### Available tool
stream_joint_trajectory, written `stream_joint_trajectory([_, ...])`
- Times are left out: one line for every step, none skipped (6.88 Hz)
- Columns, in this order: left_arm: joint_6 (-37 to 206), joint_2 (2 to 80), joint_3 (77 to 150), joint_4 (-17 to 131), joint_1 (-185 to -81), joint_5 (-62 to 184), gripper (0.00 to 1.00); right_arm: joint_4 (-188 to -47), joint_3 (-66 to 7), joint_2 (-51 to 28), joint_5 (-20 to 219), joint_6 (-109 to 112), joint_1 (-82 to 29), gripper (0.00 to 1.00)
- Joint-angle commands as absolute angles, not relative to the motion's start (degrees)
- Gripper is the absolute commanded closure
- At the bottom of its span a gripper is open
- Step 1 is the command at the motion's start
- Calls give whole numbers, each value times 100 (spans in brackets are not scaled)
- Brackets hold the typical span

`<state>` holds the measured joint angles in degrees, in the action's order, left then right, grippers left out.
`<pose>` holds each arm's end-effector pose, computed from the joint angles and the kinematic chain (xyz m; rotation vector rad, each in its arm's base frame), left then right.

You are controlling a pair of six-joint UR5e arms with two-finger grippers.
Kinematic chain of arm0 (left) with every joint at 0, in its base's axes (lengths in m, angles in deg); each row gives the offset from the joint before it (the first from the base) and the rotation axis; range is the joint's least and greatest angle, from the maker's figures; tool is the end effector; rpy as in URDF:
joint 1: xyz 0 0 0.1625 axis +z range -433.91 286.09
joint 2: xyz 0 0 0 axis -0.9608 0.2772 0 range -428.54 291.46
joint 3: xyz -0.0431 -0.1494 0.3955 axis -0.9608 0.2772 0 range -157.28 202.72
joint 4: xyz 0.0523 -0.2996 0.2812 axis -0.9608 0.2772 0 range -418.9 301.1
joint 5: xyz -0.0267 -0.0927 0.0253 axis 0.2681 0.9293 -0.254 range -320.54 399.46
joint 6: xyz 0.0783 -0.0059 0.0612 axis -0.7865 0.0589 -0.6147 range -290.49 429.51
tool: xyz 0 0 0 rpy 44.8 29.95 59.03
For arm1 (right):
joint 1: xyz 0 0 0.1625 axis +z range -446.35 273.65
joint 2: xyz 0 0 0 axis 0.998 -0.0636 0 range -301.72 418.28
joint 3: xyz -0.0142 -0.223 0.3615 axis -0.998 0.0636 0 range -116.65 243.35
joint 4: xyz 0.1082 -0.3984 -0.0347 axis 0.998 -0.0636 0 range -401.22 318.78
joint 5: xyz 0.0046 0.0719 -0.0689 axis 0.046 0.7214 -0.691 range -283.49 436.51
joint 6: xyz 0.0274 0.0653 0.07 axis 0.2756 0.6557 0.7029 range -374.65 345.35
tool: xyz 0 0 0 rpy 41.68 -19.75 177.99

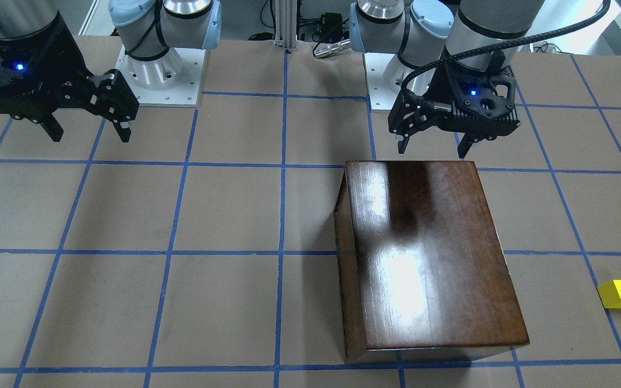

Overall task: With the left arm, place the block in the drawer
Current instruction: 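Move the left gripper from the cabinet top down to the drawer handle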

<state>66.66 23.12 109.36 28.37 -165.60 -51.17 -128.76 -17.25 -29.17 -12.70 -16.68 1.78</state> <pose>-0.1473 -0.5073 0.5075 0.1234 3.1250 -0.1208 0.1178 -0.5195 0.5422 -0.0053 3.1281 -0.1205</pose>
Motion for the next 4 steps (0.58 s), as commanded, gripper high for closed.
stream_joint_trajectory([6357, 2478, 10765, 2994, -16166, -5089, 0, -12876, -1725, -2917, -1261, -1667, 180, 0])
stream_joint_trajectory([6275, 2646, 10554, 3265, -15579, -5028, 0, -12876, -1725, -2909, -1270, -1667, 180, 0])
stream_joint_trajectory([5718, 2839, 10386, 3398, -15130, -4966, 0, -12876, -1725, -2908, -1270, -1667, 180, 0])
stream_joint_trajectory([5294, 3023, 10350, 3382, -14742, -4948, 0, -12876, -1725, -2908, -1270, -1667, 171, 0])
